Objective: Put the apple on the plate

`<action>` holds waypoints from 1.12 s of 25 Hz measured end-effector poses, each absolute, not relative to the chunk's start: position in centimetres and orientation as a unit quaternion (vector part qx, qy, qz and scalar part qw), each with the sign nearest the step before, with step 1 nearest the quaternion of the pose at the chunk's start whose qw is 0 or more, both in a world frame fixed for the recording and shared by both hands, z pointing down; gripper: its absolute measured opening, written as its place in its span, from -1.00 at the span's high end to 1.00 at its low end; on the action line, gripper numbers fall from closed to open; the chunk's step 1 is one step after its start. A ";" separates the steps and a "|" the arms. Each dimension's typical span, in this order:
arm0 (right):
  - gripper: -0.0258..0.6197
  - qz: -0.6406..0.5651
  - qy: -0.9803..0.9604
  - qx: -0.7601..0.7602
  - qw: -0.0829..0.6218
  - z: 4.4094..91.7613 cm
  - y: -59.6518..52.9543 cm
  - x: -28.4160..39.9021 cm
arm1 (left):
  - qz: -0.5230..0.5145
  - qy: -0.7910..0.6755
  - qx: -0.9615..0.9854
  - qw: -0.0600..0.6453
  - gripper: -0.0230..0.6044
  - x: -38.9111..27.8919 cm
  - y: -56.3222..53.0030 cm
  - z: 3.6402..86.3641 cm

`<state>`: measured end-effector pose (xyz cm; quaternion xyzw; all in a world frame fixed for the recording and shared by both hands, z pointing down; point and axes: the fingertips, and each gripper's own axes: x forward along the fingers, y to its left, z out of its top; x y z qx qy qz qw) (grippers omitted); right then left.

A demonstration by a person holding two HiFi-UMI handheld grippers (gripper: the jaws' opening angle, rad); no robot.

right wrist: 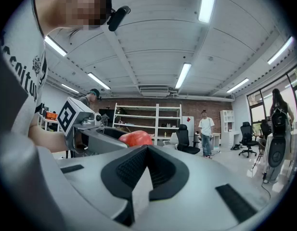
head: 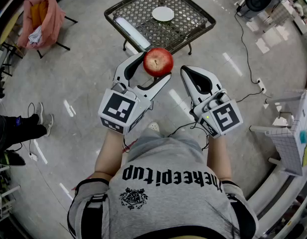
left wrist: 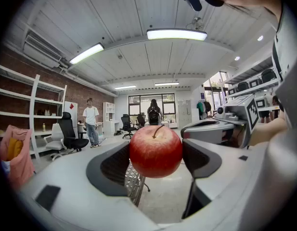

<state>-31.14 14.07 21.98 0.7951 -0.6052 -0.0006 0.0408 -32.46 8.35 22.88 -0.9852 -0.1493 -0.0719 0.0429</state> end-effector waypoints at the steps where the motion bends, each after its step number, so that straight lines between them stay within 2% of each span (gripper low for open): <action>1: 0.92 0.001 -0.606 0.795 0.042 21.9 14.1 -31.2 | -0.073 -0.149 -0.985 0.042 -0.22 -32.5 8.5 22.9; 28: 0.91 0.016 -0.580 0.814 0.036 22.9 12.4 -32.3 | -0.068 -0.176 -0.982 0.024 -0.22 -33.0 6.2 23.8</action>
